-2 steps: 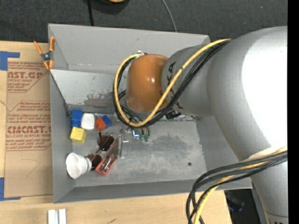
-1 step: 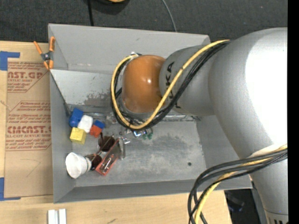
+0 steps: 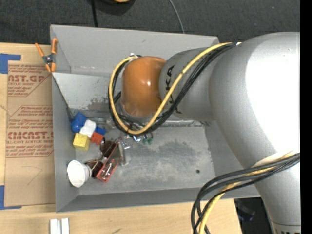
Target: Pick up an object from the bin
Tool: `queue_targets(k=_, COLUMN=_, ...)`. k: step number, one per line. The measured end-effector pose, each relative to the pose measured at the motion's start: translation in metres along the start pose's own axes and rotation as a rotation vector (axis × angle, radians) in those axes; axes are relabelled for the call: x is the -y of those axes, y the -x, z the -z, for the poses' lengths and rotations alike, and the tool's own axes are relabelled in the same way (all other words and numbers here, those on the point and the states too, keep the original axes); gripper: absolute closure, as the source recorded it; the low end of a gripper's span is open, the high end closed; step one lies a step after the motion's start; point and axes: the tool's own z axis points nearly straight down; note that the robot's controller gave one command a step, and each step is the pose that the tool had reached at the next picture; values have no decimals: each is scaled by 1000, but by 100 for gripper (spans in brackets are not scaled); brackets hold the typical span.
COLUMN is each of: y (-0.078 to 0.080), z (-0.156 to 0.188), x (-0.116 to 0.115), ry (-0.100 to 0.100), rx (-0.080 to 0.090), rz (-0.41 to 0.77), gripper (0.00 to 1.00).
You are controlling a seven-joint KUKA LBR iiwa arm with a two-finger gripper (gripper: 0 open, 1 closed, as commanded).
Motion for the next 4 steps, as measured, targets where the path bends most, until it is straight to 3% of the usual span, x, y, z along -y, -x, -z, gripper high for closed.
queue_targets(k=2, y=1, z=-3, x=-6, ry=0, rx=3, rz=78, gripper=0)
queue_targets(k=3, y=6, z=-4, x=-11, ry=-1, rx=4, rz=178, gripper=0)
queue_targets(k=4, y=-4, z=-4, x=-32, ry=2, rx=6, rz=665, gripper=100)
